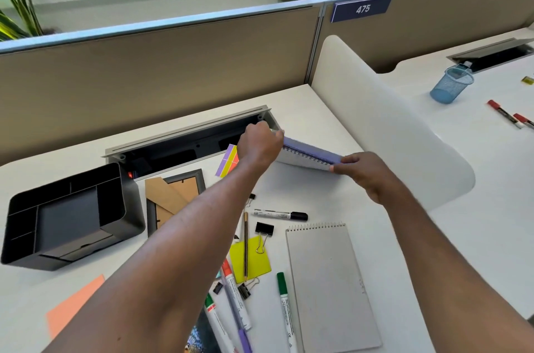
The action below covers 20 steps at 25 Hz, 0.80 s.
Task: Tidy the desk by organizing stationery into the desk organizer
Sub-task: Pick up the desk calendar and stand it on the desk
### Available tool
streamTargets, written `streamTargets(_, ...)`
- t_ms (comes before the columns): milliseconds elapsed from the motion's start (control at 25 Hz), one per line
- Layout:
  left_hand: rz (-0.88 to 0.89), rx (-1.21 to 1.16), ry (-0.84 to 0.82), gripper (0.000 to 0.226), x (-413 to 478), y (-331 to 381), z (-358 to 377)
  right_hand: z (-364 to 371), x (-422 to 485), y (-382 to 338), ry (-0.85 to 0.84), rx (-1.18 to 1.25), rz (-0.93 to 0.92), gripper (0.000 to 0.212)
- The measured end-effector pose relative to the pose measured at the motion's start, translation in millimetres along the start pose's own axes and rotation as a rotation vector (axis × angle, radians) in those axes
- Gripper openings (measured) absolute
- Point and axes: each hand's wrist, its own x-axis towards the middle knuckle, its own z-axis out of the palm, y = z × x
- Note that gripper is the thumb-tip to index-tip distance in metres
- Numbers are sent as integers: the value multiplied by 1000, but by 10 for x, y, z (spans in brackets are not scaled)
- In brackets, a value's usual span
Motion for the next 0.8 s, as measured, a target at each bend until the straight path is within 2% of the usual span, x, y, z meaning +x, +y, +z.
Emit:
streamTargets(120,-27,-63,81,53,31,124,-45,-185,69,-126,3,64,31,59)
streamTargets(160,-28,-90,105,57,41,166,-50,-234,96,-167,19,78,45,58)
streamTargets(240,-24,-158,135,63,77,235,-45,-295,146,-252,68,74,47,52)
streamTargets(480,-4,-269,160,84,283,323,55,-338,357,-364,260,30,0,68)
streamTargets(640,-4,-404,104,85,498,255,230,-263,500,-357,370,53,-25,62)
streamTargets(800,0,-546,18,69,546,199,419,-99,638,-142,473,76,-41,64)
